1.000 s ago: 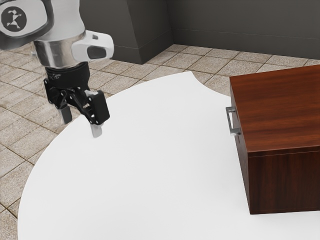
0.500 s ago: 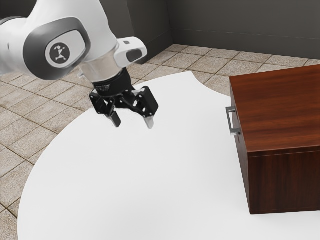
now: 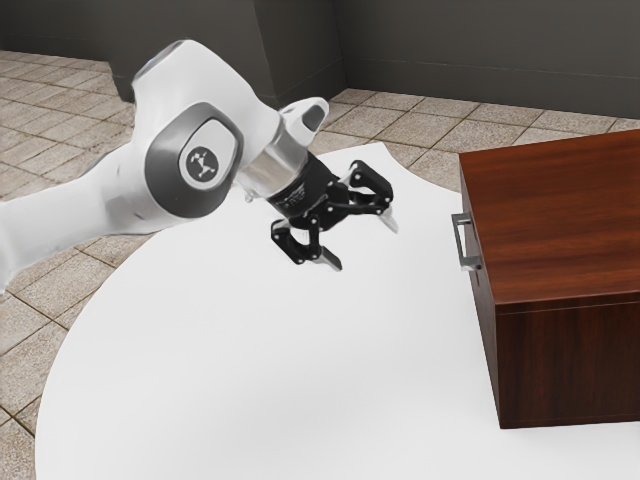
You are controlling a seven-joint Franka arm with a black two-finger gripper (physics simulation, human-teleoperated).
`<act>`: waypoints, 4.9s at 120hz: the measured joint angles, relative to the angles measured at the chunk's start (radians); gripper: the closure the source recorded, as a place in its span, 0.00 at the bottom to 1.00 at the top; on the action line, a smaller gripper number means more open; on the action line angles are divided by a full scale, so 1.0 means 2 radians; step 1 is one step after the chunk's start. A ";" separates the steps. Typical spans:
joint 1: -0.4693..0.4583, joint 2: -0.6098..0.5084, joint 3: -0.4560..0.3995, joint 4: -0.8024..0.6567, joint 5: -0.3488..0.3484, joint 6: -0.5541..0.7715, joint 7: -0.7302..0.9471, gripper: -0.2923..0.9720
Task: Pull the drawer handle with one arm to open the drawer
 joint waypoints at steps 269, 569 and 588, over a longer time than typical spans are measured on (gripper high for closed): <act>-0.077 0.162 0.058 0.140 -0.009 -0.010 -0.114 0.23; -0.051 0.039 0.051 -0.045 0.030 0.092 -0.108 0.23; -0.050 0.040 0.050 -0.043 0.029 0.098 -0.108 0.23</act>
